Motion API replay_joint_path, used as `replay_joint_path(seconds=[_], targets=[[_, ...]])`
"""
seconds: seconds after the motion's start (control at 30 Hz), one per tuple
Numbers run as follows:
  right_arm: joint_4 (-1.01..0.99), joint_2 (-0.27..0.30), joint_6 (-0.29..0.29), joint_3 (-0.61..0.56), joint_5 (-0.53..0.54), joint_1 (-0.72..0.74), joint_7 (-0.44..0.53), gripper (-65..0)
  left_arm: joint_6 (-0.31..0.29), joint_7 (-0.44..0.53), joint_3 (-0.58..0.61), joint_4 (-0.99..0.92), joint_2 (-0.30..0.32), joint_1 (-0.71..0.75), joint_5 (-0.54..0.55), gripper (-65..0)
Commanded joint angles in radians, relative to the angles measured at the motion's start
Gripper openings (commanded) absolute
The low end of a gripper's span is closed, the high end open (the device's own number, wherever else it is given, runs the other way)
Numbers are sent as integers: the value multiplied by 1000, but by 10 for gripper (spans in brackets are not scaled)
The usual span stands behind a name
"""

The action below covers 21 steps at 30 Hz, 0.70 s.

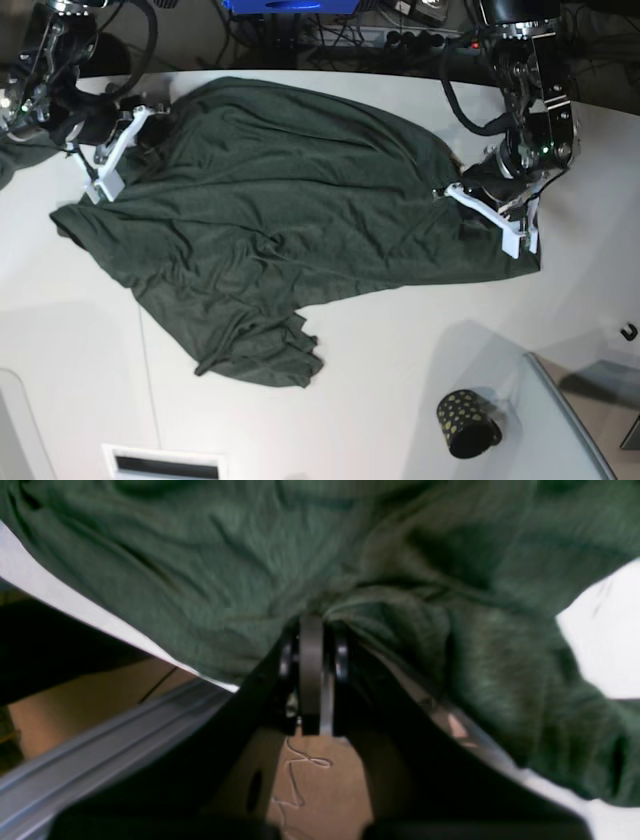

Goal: Layout the t-shirt on the table in an organized manner, then fold the t-shirt properly
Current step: 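Lower the left gripper onto the shirt side and grasp fabric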

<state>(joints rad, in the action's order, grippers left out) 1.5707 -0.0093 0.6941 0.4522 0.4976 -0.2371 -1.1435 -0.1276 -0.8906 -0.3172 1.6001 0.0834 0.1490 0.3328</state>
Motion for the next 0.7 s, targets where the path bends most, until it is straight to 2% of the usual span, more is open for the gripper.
replay_joint_path(seconds=[0.0, 0.2, 0.43, 0.57, 0.6, 0.67], targets=[[-10, 6, 4, 3, 13, 11, 7, -648, 3, 6, 8, -20, 2, -33, 5, -650], [-92, 21, 4, 1, 13, 18, 16, -648, 4, 9, 14, -179, -40, -157, 7, -650], [-100, 24, 4, 1, 13, 18, 16, -648, 4, 11, 14, -312, -89, -286, 5, -650], [-100, 24, 4, 1, 13, 18, 16, -648, 4, 12, 14, -332, -99, -308, 13, -650], [-100, 24, 4, 1, 13, 17, 16, -648, 4, 12, 14, -327, -99, -308, 13, -620], [-100, 25, 4, 1, 13, 17, 16, -648, 4, 14, 14, -309, -101, -302, 13, -459]])
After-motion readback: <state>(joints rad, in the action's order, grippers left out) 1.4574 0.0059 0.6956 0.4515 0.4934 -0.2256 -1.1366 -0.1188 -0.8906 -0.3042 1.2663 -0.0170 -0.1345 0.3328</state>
